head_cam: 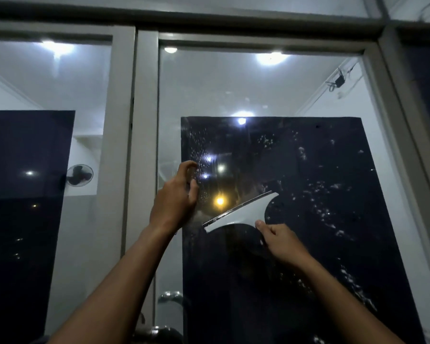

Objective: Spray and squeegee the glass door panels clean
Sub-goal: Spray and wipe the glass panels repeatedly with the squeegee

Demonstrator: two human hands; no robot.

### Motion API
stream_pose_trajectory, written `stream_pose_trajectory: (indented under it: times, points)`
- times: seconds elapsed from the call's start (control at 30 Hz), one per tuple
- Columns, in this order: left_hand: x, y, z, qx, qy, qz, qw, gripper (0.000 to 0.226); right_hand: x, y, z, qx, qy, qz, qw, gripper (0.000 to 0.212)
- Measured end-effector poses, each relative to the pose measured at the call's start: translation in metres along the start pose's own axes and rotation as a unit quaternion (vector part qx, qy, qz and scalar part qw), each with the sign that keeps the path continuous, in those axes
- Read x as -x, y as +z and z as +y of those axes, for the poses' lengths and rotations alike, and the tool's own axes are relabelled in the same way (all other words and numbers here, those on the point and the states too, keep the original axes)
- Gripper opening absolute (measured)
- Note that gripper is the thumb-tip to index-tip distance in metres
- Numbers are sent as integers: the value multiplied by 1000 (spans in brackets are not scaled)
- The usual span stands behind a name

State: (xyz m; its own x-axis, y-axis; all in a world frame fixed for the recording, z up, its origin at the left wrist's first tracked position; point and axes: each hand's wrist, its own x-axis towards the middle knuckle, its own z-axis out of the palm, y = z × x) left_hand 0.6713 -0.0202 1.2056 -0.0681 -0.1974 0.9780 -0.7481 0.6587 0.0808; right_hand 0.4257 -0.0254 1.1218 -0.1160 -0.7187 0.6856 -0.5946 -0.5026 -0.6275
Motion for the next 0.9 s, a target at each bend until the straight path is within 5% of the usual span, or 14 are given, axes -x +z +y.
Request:
stream_pose_trajectory:
  times: [0.9]
  points:
    - [-31,50,45,-20,63,-54,996,31,-13,-38,43,-12,7,27,1000,61]
